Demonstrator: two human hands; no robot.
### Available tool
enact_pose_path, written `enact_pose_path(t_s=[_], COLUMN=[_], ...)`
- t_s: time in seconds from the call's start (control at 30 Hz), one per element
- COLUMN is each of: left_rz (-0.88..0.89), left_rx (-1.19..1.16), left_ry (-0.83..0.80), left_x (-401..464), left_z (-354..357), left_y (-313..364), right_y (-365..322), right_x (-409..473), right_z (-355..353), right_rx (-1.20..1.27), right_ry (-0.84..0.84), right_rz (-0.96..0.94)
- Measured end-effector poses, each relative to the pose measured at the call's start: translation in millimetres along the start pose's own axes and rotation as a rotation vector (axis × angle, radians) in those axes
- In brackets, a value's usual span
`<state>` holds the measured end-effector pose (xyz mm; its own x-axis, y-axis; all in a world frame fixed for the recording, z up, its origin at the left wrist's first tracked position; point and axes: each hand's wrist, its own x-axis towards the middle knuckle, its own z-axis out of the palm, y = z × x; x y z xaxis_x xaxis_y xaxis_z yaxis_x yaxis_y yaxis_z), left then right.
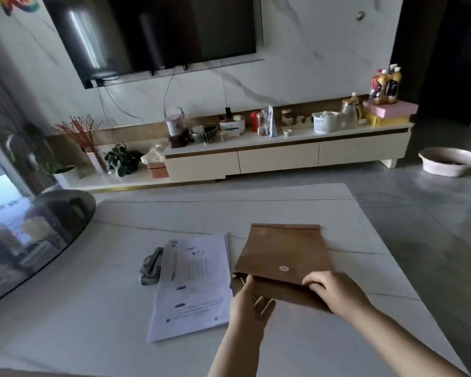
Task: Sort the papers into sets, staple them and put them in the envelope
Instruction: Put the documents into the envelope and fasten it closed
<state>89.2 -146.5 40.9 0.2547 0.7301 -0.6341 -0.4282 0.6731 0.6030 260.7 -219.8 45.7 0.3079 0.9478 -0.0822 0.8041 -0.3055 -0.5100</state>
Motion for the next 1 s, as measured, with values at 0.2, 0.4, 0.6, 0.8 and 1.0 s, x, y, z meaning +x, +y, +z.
enact_pose_path(t_s=[0.2,0.4,0.6,0.8,1.0], left_rz=[0.180,0.179,0.013,0.162,0.479], left_rx=[0.344,0.679,0.700,0.876,1.119], left_ry=[0.042,-0.067,-0.242,-0.081,0.058], left_x=[30.9,39.8,35.8,55.9,58.9], left_z=[-29.9,-23.5,-11.1,-24.5,-33.6], left_y=[7.2,-30.8,-69.3,-49.9,-2.4], right_y=[52.9,56.4,38.7,61.8,36.2], right_x=[23.6,30.9,32.9,52.1,69.4], right_z=[18.2,35.4,62.3,59.5,65.6], right_rx=[0.061,-0.006,-0.145,-0.284,-0.188], right_ry=[-0.114,0.163,-0.106,-0.276,-0.096], right_rz=[0.024,0.174,0.175,0.112,0.044])
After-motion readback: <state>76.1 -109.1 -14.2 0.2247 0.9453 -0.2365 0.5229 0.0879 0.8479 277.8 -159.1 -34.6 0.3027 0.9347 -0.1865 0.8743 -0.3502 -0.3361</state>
